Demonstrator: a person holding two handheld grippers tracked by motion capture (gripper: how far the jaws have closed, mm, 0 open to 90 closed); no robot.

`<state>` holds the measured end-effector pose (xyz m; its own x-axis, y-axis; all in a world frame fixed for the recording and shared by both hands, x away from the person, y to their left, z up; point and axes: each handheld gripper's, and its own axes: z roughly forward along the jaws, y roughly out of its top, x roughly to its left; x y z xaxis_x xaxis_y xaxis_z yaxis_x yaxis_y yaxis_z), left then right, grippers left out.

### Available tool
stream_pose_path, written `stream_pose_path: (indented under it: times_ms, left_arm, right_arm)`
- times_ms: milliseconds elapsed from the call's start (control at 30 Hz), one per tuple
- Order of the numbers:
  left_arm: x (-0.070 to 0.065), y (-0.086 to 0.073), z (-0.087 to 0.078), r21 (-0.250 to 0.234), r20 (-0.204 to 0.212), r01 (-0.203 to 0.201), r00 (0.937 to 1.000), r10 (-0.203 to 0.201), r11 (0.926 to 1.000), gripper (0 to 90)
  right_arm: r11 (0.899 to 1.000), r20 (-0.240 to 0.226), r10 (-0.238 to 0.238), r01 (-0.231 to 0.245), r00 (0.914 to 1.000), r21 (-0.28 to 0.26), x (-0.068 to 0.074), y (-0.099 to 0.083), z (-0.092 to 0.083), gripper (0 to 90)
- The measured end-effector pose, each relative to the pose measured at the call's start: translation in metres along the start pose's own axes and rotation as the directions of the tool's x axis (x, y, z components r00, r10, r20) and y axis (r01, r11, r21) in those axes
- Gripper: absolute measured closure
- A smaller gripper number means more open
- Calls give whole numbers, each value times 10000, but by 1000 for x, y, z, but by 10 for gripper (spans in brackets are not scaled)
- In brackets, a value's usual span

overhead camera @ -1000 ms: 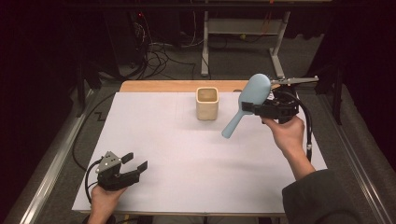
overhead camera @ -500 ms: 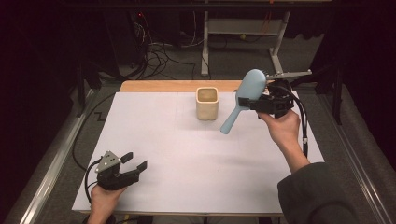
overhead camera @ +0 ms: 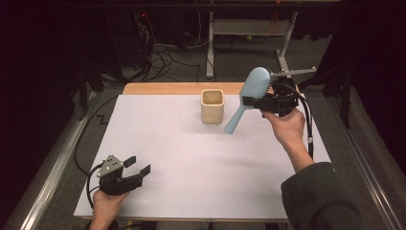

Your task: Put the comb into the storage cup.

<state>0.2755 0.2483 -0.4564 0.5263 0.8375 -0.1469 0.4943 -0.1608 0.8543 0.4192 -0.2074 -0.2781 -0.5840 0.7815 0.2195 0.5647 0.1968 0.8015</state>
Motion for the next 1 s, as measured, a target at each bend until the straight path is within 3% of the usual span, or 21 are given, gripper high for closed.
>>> stream_pose_path:
  times_ms: [1000]
  left_arm:
    - [0,0,-1,-95,85,-17,10000,18,10000,319]
  right_arm:
    - [10000,222,84,-84,9997,14,1,18,18,554]
